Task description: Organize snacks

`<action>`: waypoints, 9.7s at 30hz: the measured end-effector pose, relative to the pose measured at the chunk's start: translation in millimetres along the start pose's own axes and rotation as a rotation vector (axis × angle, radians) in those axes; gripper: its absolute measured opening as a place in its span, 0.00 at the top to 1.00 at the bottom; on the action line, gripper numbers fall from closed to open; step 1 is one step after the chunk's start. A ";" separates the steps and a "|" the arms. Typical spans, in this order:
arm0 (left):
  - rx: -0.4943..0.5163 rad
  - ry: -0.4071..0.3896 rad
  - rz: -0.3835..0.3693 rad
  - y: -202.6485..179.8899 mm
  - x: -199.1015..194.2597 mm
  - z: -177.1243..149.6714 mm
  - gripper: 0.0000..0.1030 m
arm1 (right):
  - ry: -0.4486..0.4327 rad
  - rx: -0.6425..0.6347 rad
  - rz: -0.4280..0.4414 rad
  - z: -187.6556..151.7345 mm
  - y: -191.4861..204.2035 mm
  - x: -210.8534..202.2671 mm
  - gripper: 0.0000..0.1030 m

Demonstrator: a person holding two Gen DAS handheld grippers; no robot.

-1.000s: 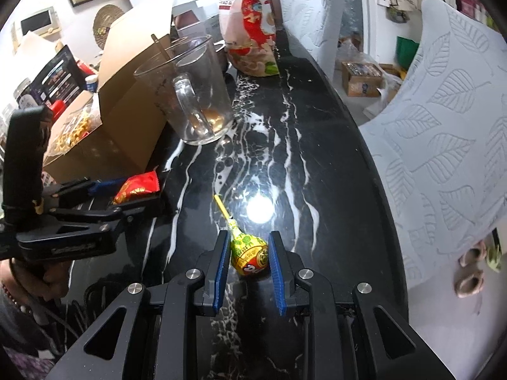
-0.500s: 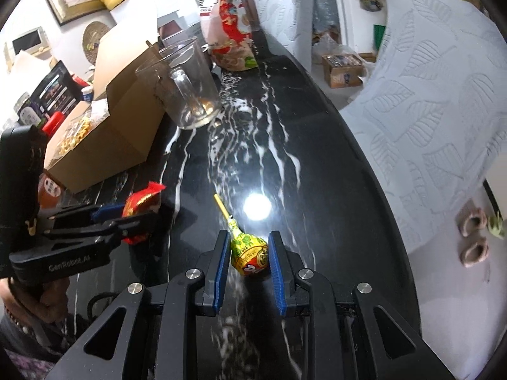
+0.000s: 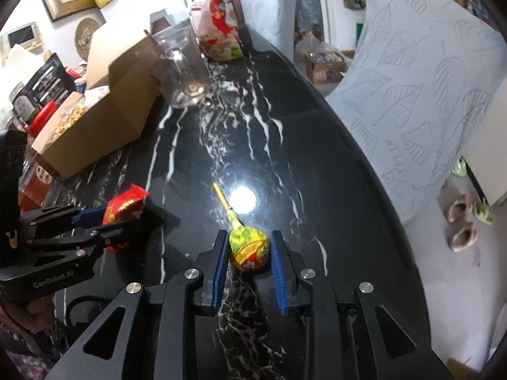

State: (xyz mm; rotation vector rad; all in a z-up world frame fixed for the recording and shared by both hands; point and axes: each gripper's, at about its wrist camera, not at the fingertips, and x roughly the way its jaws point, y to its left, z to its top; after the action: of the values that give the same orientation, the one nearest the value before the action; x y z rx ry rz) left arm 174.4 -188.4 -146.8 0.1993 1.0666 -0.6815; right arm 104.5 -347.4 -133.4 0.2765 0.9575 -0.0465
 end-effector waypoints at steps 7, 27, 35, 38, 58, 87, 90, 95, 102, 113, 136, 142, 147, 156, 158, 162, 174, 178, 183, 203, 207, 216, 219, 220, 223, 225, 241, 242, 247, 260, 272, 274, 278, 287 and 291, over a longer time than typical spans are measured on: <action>0.025 -0.017 0.032 -5.8 1.4 0.2 0.66 | -0.006 -0.029 -0.035 0.1 5.2 1.2 0.71; -0.027 -0.020 0.032 -2.7 -2.9 -1.6 0.67 | -0.021 -0.075 -0.027 -3.2 10.3 1.1 0.76; -0.065 -0.022 -0.022 -4.0 -19.0 -11.5 0.71 | -0.023 -0.008 0.042 -10.8 9.6 -8.5 0.76; -0.081 -0.036 -0.029 -3.3 -28.2 -17.9 0.71 | -0.024 -0.022 0.052 -12.6 17.0 -10.5 0.76; -0.205 -0.183 0.149 45.9 -106.9 -69.8 0.71 | 0.014 -0.180 0.295 -21.8 104.8 -1.1 0.76; -0.160 -0.455 0.175 129.1 -191.6 1.5 0.71 | -0.209 -0.293 0.348 70.8 209.9 -23.8 0.76; -0.149 -0.484 0.190 136.6 -194.3 16.3 0.71 | -0.225 -0.301 0.353 86.5 217.4 -20.5 0.76; -0.177 -0.521 0.204 151.5 -198.1 39.4 0.71 | -0.252 -0.320 0.338 109.9 227.2 -14.6 0.76; -0.194 -0.546 0.230 170.9 -194.5 73.0 0.71 | -0.299 -0.323 0.319 145.3 231.6 -5.5 0.76; -0.224 -0.551 0.289 207.4 -175.4 123.7 0.71 | -0.339 -0.309 0.300 198.2 242.0 24.1 0.76; -0.274 -0.347 0.341 259.1 -100.3 151.9 0.71 | -0.201 -0.270 0.250 243.1 246.8 101.8 0.76; -0.304 -0.276 0.343 271.9 -81.1 152.6 0.71 | -0.165 -0.271 0.245 241.8 248.1 111.2 0.76; -0.295 -0.238 0.351 275.9 -72.1 153.1 0.71 | -0.111 -0.273 0.267 238.6 251.5 123.9 0.76; -0.315 -0.179 0.391 279.1 -56.8 156.1 0.70 | -0.055 -0.273 0.238 234.9 253.3 143.8 0.76; -0.321 -0.171 0.390 279.9 -54.7 156.7 0.70 | -0.043 -0.269 0.239 234.5 252.6 146.2 0.76; -0.338 -0.149 0.382 284.6 -49.0 156.7 0.69 | -0.023 -0.271 0.233 233.0 252.6 150.7 0.75; -0.338 -0.096 0.398 281.5 -36.5 165.3 0.40 | 0.006 -0.287 0.204 232.8 250.6 152.1 0.68; -0.335 -0.107 0.416 274.0 -39.8 163.9 0.40 | -0.008 -0.302 0.190 230.8 251.2 144.6 0.64; -0.332 -0.150 0.412 264.6 -58.8 162.0 0.40 | -0.050 -0.309 0.177 231.5 251.7 127.6 0.60; -0.253 -0.358 0.467 196.7 -177.7 161.3 0.40 | -0.253 -0.337 0.148 231.1 253.9 12.4 0.60; -0.242 -0.397 0.473 182.7 -200.0 155.4 0.40 | -0.310 -0.341 0.153 224.7 252.4 -16.9 0.53; -0.217 -0.478 0.482 154.9 -244.1 129.8 0.40 | -0.409 -0.372 0.156 200.4 250.6 -71.0 0.34; -0.219 -0.499 0.485 148.9 -256.3 116.8 0.26 | -0.434 -0.377 0.158 189.7 249.8 -84.2 0.27; -0.221 -0.507 0.486 147.4 -259.3 113.2 0.20 | -0.441 -0.378 0.158 186.3 249.3 -88.0 0.25; -0.219 -0.542 0.497 141.4 -270.0 97.9 0.14 | -0.460 -0.378 0.158 174.2 247.1 -98.9 0.20; -0.214 -0.552 0.497 138.2 -274.9 87.5 0.13 | -0.466 -0.376 0.158 166.6 245.1 -104.1 0.19; -0.225 -0.476 0.439 133.5 -262.3 27.0 0.13 | -0.406 -0.337 0.135 110.5 237.6 -101.4 0.15; -0.226 -0.467 0.435 134.1 -259.5 25.3 0.13 | -0.391 -0.330 0.133 107.4 236.3 -97.6 0.15; -0.246 -0.430 0.427 136.9 -246.6 13.1 0.13 | -0.346 -0.317 0.105 94.2 232.7 -86.0 0.15; -0.253 -0.407 0.414 140.0 -238.5 0.9 0.13 | -0.307 -0.315 0.086 82.5 234.4 -79.0 0.15; -0.253 -0.415 0.416 139.6 -242.5 -1.4 0.13 | -0.308 -0.323 0.087 79.7 236.1 -81.1 0.15; -0.251 -0.413 0.415 139.3 -242.0 -1.4 0.13 | -0.309 -0.325 0.086 78.6 236.3 -81.6 0.15; -0.248 -0.397 0.414 138.5 -240.0 -0.3 0.13 | -0.306 -0.321 0.085 78.4 236.1 -82.3 0.15; -0.243 -0.389 0.415 136.3 -238.0 -1.3 0.13 | -0.305 -0.320 0.080 78.5 235.9 -82.6 0.15; -0.246 -0.386 0.410 137.2 -237.2 -1.7 0.13 | -0.301 -0.316 0.080 77.3 234.5 -82.6 0.15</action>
State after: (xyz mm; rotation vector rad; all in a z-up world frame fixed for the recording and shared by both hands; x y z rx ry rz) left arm 183.9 18.4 32.7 0.0643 0.6983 -0.2017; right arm 156.4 -147.7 25.4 0.0132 0.6414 0.1334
